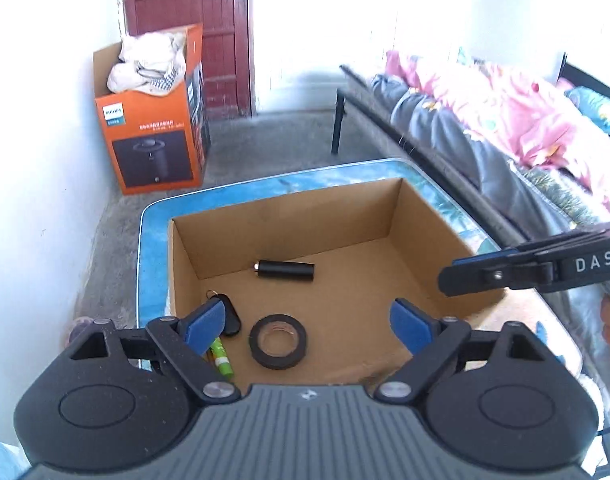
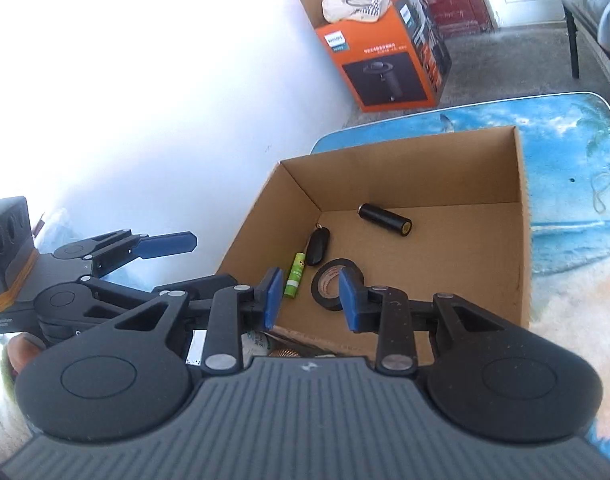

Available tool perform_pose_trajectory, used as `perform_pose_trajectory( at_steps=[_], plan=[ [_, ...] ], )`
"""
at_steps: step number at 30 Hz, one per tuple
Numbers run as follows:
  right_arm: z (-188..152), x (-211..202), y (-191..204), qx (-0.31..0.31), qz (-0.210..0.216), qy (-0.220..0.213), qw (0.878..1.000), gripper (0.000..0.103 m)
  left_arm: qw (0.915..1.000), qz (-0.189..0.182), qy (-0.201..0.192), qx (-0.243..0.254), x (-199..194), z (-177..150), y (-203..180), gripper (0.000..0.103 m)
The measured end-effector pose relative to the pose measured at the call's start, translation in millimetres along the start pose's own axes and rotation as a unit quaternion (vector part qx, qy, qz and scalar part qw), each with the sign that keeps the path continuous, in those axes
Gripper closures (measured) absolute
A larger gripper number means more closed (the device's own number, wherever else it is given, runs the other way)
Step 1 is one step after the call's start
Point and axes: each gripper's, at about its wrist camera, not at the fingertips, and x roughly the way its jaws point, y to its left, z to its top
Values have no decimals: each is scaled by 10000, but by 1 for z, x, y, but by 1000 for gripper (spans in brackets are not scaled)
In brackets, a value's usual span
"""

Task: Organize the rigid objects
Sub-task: 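Move the open right gripper back to the pink bottle cap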

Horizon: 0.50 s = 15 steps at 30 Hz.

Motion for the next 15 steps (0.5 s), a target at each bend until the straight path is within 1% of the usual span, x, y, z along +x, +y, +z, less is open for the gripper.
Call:
perform_pose_trajectory(
  at_steps=[3,6,8,10,12,15],
  plan=[
    [-35,-28,3,-26,-83,-261,9996,70,9998,-108,-142,-80,-14,-27,-11,10],
    [-72,-36,1,24,-264,-297,9992,70,9996,-176,-94,-191,-16,-59,-22,10],
    [-95,-35,-2,65,-393,-271,9988,70,9991,-320,20,-286,-12,-80,-27,10],
    [-121,-22,-5,105,-518,-222,9984,70,9982,-449,147,-364,-5,-98,-32,10],
    [-134,-12,-6,152,-582,-168,9980,70,9979,-511,258,-312,2,-114,-40,10],
    [-149,6,-8,185,-704,-18,9973,70,9980,-484,388,-143,12,-132,-52,10]
  ],
)
